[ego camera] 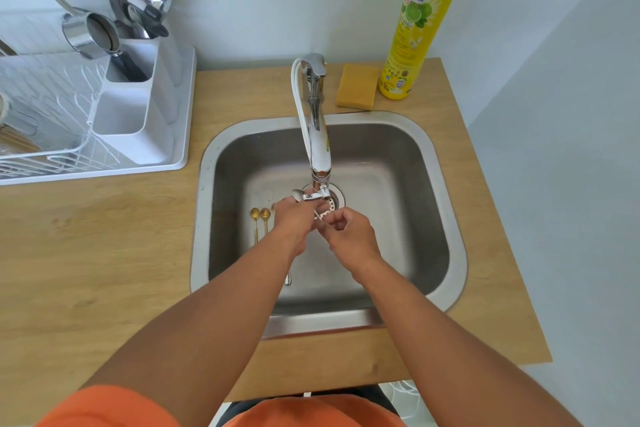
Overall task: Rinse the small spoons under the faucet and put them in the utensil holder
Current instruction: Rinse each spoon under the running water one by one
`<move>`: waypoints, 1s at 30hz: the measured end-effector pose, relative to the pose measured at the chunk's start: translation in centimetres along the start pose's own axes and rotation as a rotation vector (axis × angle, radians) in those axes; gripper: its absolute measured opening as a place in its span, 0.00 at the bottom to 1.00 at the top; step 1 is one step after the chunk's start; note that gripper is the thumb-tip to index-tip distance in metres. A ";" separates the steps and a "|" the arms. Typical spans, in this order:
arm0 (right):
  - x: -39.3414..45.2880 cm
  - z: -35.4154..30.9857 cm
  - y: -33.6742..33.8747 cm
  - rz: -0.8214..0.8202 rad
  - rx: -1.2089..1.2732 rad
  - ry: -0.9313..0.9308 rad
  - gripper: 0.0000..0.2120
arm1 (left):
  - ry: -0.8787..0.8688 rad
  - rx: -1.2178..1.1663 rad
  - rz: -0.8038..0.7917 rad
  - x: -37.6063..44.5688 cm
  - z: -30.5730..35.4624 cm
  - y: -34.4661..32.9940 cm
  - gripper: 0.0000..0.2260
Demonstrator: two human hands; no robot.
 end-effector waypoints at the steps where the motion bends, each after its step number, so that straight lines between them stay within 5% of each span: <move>1: -0.2 0.3 0.2 0.007 0.008 -0.007 0.04 | 0.021 -0.045 0.009 0.0 0.2 -0.1 0.07; 6: -0.5 0.9 0.6 0.024 0.011 -0.009 0.03 | 0.097 -0.116 0.052 0.2 1.1 0.9 0.10; 14: 0.9 -2.2 -1.1 -0.008 -0.024 0.044 0.10 | 0.110 -0.077 -0.145 -0.9 -1.1 1.2 0.08; 16: 1.1 -2.8 -1.4 -0.020 -0.030 0.030 0.15 | 0.110 -0.117 -0.135 -1.0 -1.1 1.4 0.10; 21: 0.8 -2.5 -1.5 -0.118 0.113 -0.114 0.05 | 0.108 -0.163 -0.063 -0.3 -1.0 1.8 0.10; 24: 0.4 -2.0 -1.4 -0.225 0.172 -0.146 0.07 | 0.081 -0.208 0.027 0.4 -0.5 1.9 0.10; 30: 1.1 -2.4 -2.0 -0.280 0.168 -0.135 0.09 | 0.117 -0.019 0.007 0.4 -0.9 1.8 0.07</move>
Point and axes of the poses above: each hand's wrist, its own x-axis towards the middle knuckle, its own y-axis out of the back of the hand, z = x × y, the point moved 3 cm from there along x, towards the middle knuckle
